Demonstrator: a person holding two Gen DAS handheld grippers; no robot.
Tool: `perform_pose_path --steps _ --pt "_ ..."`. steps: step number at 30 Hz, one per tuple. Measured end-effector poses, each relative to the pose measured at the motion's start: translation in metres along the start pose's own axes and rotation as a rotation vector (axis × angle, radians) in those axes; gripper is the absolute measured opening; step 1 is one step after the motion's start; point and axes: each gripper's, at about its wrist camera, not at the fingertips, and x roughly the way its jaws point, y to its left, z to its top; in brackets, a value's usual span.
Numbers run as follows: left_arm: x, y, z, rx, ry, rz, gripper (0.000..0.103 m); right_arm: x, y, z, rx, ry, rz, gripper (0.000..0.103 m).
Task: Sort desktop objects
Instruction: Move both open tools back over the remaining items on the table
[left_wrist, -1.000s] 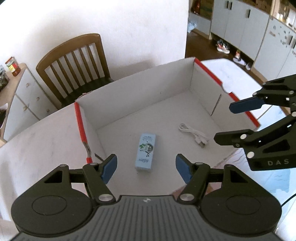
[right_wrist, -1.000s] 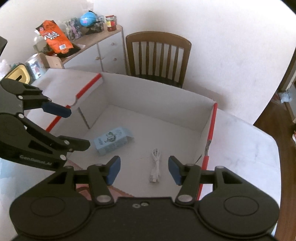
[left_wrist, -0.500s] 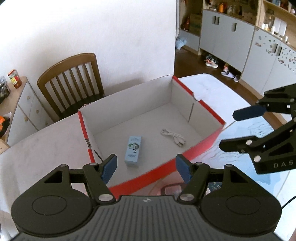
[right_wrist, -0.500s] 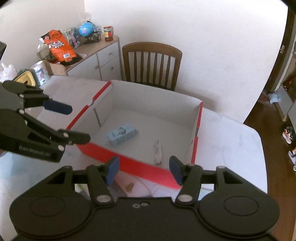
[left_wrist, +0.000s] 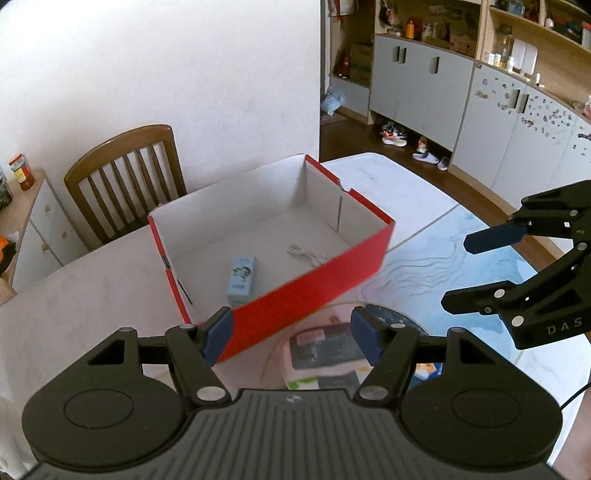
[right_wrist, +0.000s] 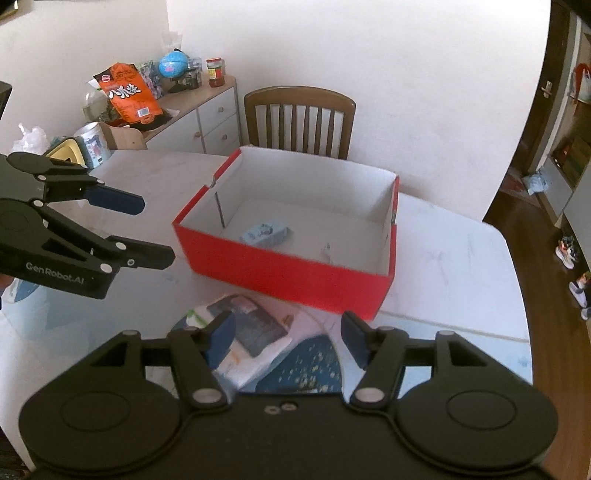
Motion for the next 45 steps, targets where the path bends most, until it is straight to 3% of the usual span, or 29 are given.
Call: perform_pose_path --steps 16,24,37,39,45 --pt "-0.027 -0.025 -0.085 -0.025 -0.018 -0.084 0.073 -0.018 0.021 -0.091 0.019 0.086 -0.024 0.070" --pt "-0.026 -0.040 -0.124 -0.007 -0.024 -0.092 0.085 -0.017 0.023 -0.129 0.082 0.106 -0.040 0.072" --pt "-0.010 -0.062 -0.181 0.031 -0.006 -0.186 0.088 -0.006 0.024 -0.169 0.167 0.138 -0.064 0.072" --pt "-0.005 -0.067 -0.188 0.055 -0.002 -0.191 0.103 -0.003 0.024 -0.173 0.179 0.144 -0.066 0.072" --pt "0.007 -0.075 -0.202 0.088 0.009 -0.224 0.103 0.009 0.022 -0.181 0.218 0.153 -0.095 0.073"
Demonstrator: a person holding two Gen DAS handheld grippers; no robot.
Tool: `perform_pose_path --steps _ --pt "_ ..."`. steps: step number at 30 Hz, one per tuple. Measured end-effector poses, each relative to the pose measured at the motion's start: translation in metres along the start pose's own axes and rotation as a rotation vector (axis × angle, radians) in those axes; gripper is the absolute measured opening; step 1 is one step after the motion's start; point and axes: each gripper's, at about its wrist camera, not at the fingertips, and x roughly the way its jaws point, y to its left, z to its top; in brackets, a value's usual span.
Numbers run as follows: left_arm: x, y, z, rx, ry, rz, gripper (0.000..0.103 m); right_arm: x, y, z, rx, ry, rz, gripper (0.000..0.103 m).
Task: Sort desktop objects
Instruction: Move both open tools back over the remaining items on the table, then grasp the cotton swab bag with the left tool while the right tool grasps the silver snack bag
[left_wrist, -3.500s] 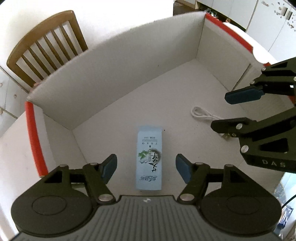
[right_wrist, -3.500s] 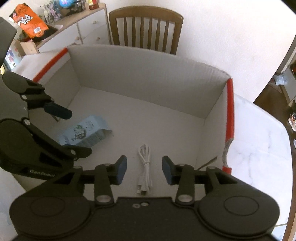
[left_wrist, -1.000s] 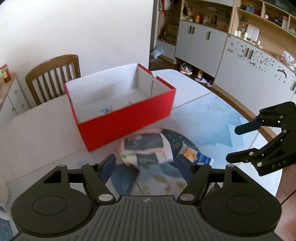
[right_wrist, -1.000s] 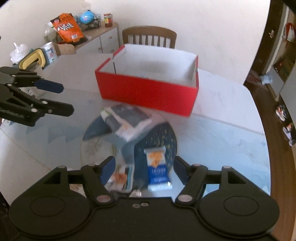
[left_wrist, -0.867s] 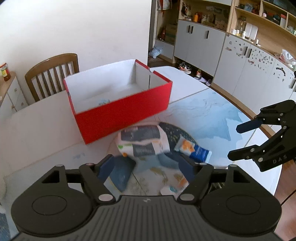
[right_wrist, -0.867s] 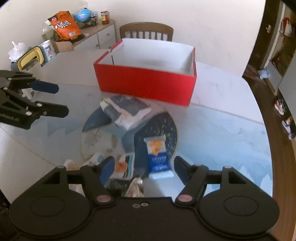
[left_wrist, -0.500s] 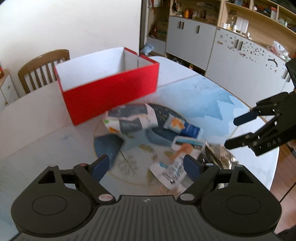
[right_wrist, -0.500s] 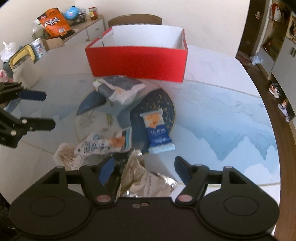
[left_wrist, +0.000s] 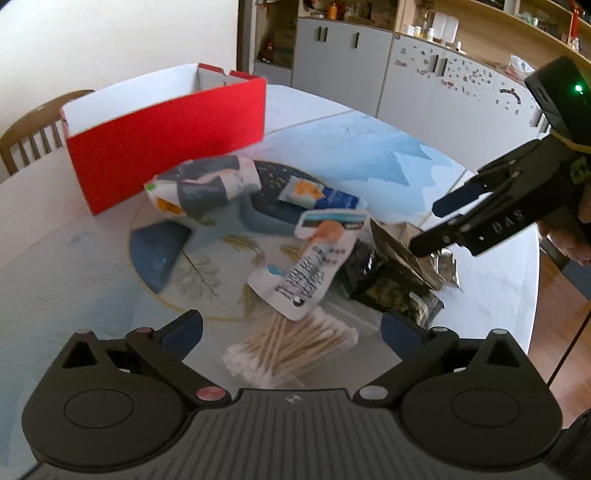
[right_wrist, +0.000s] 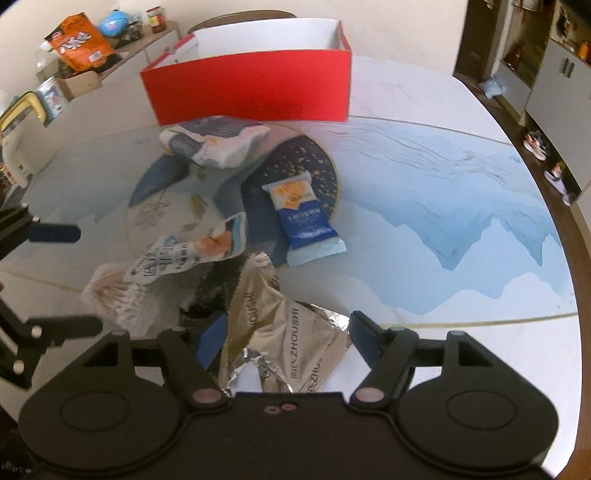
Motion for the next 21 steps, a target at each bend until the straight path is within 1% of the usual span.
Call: perform_pose_path --steps 3,7,9,14,18,21 --pt "0.004 -0.001 -0.003 0.014 0.000 0.002 0.103 0.003 -0.003 0.000 0.034 -0.013 0.000 0.075" --pt "0.008 -0.001 -0.004 0.020 0.018 0.003 0.103 0.005 0.001 0.001 0.052 -0.023 -0.011 0.075" --pt "0.010 0.000 -0.005 0.022 0.021 0.002 0.103 0.003 0.004 0.001 0.055 -0.036 0.003 0.076" --pt "0.013 0.000 -0.003 0.029 0.022 0.006 0.103 0.015 0.006 -0.003 0.049 0.008 -0.036 0.077" --pt "0.016 0.004 -0.004 0.021 0.030 0.015 0.103 0.018 -0.005 -0.010 0.082 0.012 -0.024 0.080" --pt "0.019 0.007 -0.005 0.032 0.035 0.004 0.103 0.017 -0.017 -0.013 0.093 0.007 -0.026 0.081"
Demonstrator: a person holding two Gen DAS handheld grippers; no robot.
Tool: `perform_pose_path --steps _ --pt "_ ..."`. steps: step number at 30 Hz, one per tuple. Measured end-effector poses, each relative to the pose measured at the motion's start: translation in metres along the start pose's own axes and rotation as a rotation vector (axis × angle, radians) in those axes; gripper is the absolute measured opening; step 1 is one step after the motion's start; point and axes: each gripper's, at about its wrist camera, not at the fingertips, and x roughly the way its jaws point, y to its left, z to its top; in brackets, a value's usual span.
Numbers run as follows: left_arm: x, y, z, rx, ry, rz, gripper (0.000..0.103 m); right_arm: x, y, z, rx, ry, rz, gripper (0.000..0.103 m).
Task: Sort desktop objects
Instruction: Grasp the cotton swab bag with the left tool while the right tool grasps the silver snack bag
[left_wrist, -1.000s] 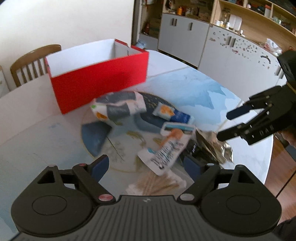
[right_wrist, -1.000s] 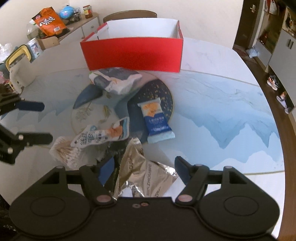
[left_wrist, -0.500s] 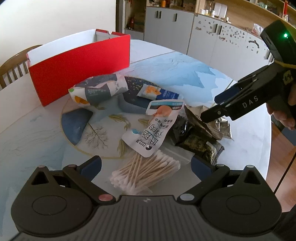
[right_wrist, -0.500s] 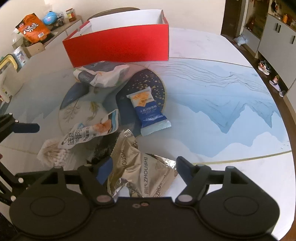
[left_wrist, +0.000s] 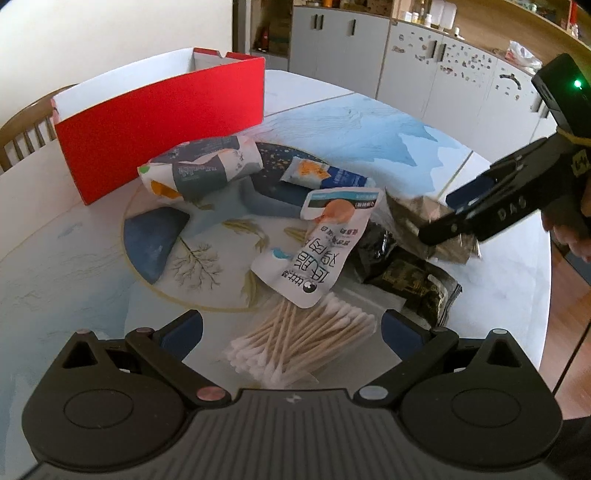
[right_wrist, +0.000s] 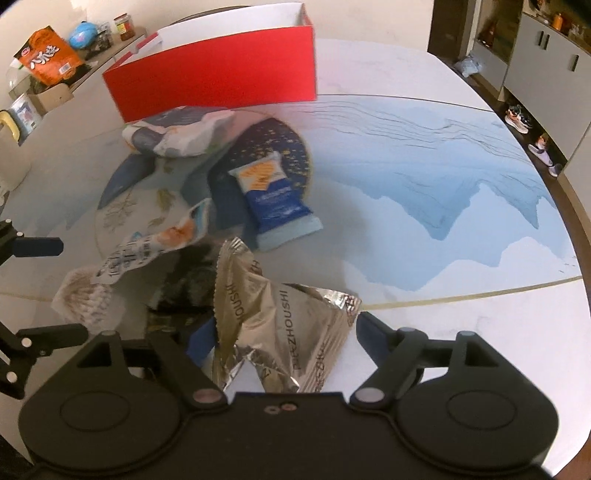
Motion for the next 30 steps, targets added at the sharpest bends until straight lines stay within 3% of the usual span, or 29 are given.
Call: perform_pose_path --steps 7,14,20,25,30 --pt "0.008 -0.009 -0.003 0.089 0.011 -0.037 0.103 0.004 -0.025 0.003 0.053 -0.013 0.008 0.082" --pt "0.020 -0.006 -0.004 0.096 0.028 -0.055 0.102 0.014 -0.026 0.005 0.075 0.017 0.014 0.080" --pt "0.022 -0.005 -0.005 0.086 0.032 -0.065 0.090 0.016 -0.025 0.004 0.073 0.017 0.006 0.079" --pt "0.021 -0.003 -0.007 0.081 0.028 -0.066 0.084 0.013 -0.024 0.005 0.080 0.011 0.019 0.069" --pt "0.018 -0.006 -0.007 0.076 0.020 -0.091 0.064 0.009 -0.025 0.006 0.093 -0.001 0.027 0.057"
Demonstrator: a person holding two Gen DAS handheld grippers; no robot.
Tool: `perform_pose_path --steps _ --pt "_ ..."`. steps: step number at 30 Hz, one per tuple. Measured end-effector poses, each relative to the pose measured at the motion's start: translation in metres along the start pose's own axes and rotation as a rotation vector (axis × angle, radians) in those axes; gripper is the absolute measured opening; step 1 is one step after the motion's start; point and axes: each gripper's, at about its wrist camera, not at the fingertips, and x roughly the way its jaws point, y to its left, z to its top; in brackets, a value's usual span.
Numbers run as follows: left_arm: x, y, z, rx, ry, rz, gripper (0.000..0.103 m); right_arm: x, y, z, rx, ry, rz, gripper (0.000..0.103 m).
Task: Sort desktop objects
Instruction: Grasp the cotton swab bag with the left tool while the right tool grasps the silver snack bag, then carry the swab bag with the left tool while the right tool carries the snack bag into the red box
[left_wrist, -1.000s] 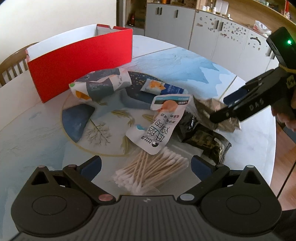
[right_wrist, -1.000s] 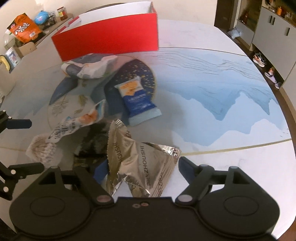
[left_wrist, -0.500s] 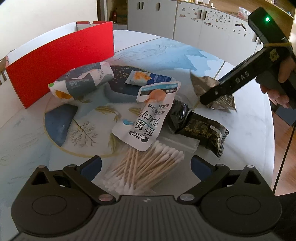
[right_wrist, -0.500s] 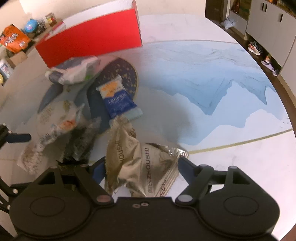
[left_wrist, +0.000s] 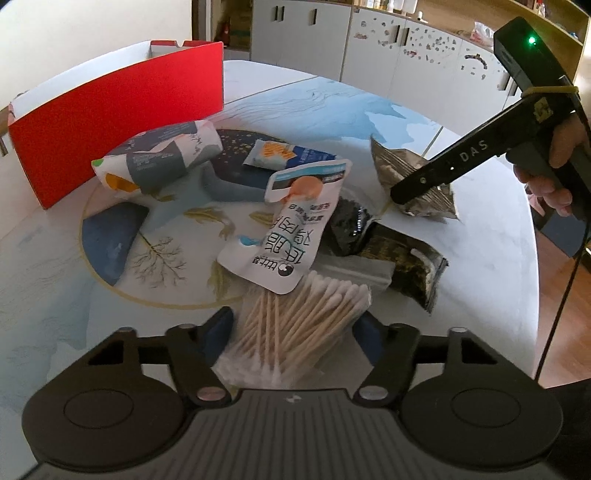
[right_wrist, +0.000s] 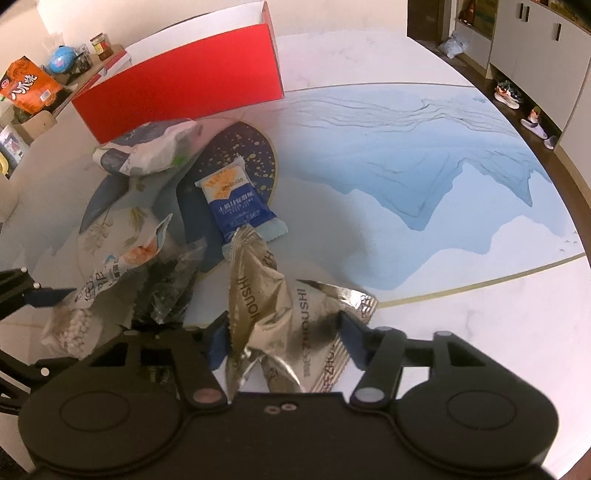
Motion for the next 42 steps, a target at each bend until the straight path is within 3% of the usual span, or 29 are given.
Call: perform_pose_path --steps 3,9,24,34,42 --pt "-0.002 -0.003 0.001 -0.012 0.000 -0.017 0.051 -0.002 0.000 0.000 -0.001 -0.005 0.001 0.053" --pt "-0.011 -0.004 -0.003 -0.058 -0.002 -0.015 0.039 -0.008 0.004 -0.002 -0.003 -0.016 0.005 0.046" --pt "-0.059 -0.005 -0.022 -0.140 -0.066 -0.025 0.038 -0.033 0.019 -0.005 -0.046 -0.039 0.025 0.041" --pt "-0.090 0.003 -0.022 -0.189 -0.106 0.024 0.038 -0.057 0.045 0.018 -0.121 -0.091 0.075 0.041" --pt "-0.101 0.017 -0.004 -0.226 -0.145 0.073 0.038 -0.064 0.057 0.049 -0.186 -0.116 0.118 0.040"
